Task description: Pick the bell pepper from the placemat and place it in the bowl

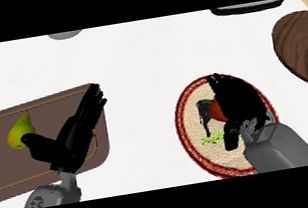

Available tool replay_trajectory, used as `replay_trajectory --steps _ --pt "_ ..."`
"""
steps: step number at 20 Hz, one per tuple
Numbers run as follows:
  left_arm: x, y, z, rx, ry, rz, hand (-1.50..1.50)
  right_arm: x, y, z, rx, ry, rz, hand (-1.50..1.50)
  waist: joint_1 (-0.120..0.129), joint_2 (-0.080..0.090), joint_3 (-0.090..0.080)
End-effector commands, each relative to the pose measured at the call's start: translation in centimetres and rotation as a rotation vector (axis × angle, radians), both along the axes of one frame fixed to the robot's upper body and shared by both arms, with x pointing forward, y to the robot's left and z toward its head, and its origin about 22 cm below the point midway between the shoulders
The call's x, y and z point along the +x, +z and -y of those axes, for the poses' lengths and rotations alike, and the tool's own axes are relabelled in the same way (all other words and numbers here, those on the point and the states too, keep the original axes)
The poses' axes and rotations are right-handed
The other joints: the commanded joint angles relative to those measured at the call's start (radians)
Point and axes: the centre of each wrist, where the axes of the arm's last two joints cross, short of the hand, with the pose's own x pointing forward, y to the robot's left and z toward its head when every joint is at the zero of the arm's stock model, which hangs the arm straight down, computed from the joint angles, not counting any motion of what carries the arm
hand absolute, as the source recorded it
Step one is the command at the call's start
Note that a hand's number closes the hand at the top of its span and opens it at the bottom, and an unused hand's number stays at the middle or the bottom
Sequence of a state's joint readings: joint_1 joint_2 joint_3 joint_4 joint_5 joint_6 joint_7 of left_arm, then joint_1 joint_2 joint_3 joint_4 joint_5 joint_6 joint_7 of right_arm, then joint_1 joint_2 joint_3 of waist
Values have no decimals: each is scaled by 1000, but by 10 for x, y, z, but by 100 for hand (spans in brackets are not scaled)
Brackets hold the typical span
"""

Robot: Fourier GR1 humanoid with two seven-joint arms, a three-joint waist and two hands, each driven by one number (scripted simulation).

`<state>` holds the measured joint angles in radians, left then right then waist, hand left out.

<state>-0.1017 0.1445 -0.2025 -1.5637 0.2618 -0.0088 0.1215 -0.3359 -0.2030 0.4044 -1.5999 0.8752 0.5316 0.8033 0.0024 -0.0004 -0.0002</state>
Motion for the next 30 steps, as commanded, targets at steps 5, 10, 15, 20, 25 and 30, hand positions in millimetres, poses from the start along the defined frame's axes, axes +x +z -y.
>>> replay_trajectory --steps 5,10,15,20,25,30 --pt "-5 19 -4 -2 -4 -8 0 17 -26 -5 -14 -10 8 -150 3 0 0" --pt "-1 2 2 -13 -2 4 0 1 -44 3 -18 -18 16 -150 -1 0 0" --pt "15 -7 7 17 -8 -11 0 7 -37 -4 1 -38 31 -150 -3 0 0" --pt "13 7 3 0 -1 -4 0 21 -58 6 5 -45 42 -150 -1 1 0" --pt "5 9 -6 0 7 -7 0 25 -57 20 1 -23 37 -150 -1 0 0" --pt "5 14 7 1 9 2 0 33 -63 12 41 59 102 150 0 0 0"
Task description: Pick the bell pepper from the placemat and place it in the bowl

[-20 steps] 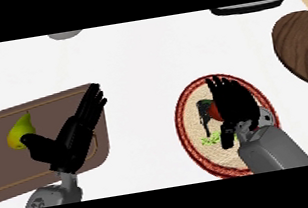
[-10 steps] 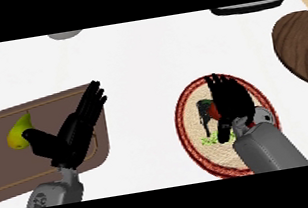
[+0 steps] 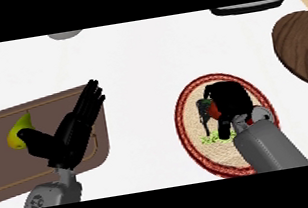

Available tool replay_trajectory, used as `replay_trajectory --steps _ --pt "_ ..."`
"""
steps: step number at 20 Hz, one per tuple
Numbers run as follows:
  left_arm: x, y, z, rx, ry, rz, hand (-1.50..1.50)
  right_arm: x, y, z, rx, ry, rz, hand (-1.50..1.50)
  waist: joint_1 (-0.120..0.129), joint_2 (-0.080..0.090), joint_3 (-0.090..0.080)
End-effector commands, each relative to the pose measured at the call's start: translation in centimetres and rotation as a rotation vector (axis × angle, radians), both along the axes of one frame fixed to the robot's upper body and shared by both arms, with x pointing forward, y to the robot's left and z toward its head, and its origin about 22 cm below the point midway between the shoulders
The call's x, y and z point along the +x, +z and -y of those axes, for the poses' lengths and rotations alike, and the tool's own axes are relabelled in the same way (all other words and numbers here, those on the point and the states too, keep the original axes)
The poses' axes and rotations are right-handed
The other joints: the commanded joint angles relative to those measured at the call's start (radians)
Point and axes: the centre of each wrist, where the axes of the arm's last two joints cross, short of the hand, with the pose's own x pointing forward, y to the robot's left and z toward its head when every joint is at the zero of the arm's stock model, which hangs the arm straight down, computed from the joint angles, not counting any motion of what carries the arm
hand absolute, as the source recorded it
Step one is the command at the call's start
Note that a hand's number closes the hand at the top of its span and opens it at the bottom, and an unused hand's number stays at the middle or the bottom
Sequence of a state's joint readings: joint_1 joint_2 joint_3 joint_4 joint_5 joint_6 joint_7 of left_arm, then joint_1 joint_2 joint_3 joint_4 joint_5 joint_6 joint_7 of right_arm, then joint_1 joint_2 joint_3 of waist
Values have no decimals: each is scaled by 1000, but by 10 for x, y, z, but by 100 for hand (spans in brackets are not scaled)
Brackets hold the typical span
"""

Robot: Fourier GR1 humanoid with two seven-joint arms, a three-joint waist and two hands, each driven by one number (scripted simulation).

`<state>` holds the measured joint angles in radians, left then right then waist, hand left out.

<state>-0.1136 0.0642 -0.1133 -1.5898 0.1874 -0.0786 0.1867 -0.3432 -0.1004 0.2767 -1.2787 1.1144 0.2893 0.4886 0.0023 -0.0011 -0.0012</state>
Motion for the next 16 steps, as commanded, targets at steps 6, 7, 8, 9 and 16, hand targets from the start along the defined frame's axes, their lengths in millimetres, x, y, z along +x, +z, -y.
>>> replay_trajectory --steps 6,7,8,9,16 --pt "-20 4 3 8 -19 -6 0 -12 -14 -13 -15 101 29 150 1 0 1" --pt "4 -2 5 -10 -5 -1 0 5 -30 7 -17 85 32 150 0 2 1" --pt "1 -5 8 13 -7 1 0 -3 -14 1 -20 100 29 150 -2 1 1" --pt "-17 -4 6 0 16 4 0 1 -9 6 -26 93 43 150 0 0 1" --pt "0 1 -1 7 2 19 0 -3 -18 62 -7 -64 30 150 -4 1 1"
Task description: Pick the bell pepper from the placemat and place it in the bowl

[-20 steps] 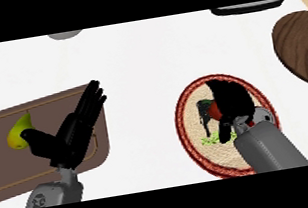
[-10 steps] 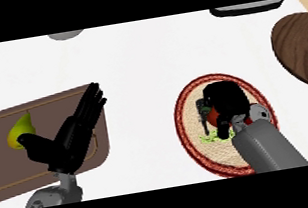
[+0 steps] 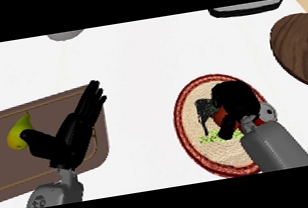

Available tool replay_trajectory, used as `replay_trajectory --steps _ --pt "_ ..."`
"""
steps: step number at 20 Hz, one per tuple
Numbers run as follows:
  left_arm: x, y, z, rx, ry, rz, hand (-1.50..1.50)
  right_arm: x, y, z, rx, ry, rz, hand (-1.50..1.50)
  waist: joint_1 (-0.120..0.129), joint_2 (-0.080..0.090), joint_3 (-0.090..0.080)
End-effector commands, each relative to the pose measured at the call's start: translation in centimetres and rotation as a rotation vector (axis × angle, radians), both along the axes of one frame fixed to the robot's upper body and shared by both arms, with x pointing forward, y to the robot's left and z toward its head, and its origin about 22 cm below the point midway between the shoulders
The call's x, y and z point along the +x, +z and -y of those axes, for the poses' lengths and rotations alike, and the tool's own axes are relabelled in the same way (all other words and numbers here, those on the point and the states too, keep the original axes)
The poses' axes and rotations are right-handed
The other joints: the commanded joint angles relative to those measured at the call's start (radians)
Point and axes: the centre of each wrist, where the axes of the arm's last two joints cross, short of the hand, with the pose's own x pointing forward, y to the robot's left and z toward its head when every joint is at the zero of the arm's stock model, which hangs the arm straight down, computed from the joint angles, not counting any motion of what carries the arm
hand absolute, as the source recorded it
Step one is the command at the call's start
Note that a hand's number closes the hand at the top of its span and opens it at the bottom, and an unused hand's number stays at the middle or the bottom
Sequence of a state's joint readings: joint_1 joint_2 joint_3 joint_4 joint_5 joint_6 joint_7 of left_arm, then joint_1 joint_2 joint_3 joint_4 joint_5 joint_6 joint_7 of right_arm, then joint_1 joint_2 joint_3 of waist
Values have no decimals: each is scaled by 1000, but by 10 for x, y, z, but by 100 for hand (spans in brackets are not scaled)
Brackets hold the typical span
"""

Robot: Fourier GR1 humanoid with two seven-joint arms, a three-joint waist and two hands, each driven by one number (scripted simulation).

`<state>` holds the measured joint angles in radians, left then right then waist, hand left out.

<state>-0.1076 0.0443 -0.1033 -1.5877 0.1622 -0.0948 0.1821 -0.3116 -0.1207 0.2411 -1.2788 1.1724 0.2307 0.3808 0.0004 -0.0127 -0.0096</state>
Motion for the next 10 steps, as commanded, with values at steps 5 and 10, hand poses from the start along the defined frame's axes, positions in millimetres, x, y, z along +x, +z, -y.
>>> replay_trajectory --steps 5,10 --pt "11 4 3 -15 -2 -14 0 -19 5 54 -63 -205 -37 150 -9 11 9" --pt "-8 4 -8 5 16 -10 0 -40 47 61 -35 -263 140 150 -6 9 9"
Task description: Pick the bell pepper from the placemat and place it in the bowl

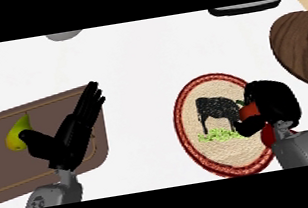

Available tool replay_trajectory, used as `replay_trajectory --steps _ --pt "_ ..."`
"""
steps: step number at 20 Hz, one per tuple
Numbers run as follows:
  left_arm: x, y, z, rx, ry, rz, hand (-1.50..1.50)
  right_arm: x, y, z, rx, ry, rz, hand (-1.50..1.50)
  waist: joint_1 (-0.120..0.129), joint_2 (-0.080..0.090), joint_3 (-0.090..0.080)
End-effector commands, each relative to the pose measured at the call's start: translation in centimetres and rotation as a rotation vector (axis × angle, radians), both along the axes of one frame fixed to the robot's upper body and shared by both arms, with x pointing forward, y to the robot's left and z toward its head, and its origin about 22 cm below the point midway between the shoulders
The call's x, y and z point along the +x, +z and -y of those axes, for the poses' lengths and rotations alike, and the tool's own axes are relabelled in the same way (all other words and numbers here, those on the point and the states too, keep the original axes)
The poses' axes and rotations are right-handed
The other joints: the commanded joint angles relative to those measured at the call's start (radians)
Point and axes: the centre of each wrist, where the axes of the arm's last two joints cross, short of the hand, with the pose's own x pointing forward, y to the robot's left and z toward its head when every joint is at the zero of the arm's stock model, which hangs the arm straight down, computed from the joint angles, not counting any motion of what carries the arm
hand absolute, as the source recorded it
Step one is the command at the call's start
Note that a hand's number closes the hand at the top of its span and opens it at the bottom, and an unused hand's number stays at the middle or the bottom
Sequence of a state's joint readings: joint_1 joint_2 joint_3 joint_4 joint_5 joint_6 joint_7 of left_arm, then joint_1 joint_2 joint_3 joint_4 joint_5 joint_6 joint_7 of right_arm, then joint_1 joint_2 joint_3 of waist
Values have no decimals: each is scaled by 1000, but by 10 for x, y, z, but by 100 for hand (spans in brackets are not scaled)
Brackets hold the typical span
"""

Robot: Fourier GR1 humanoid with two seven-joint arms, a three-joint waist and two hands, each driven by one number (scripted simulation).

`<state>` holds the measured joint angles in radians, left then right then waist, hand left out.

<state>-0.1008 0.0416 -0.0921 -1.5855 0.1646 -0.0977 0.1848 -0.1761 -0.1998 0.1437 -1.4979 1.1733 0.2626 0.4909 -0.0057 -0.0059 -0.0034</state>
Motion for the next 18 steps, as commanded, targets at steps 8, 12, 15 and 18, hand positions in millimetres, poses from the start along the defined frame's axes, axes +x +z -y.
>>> replay_trajectory --steps 8,12,15,18 --pt "6 2 -22 0 3 7 0 -56 119 -15 18 -94 359 150 -7 1 2" --pt "-15 -4 -8 -7 11 0 0 -76 168 -11 8 -108 431 150 2 1 2" --pt "-6 5 1 -2 -5 6 0 -65 180 23 4 -130 449 150 3 5 3" --pt "1 10 9 6 -16 10 0 -48 198 15 46 -134 503 150 7 5 3"
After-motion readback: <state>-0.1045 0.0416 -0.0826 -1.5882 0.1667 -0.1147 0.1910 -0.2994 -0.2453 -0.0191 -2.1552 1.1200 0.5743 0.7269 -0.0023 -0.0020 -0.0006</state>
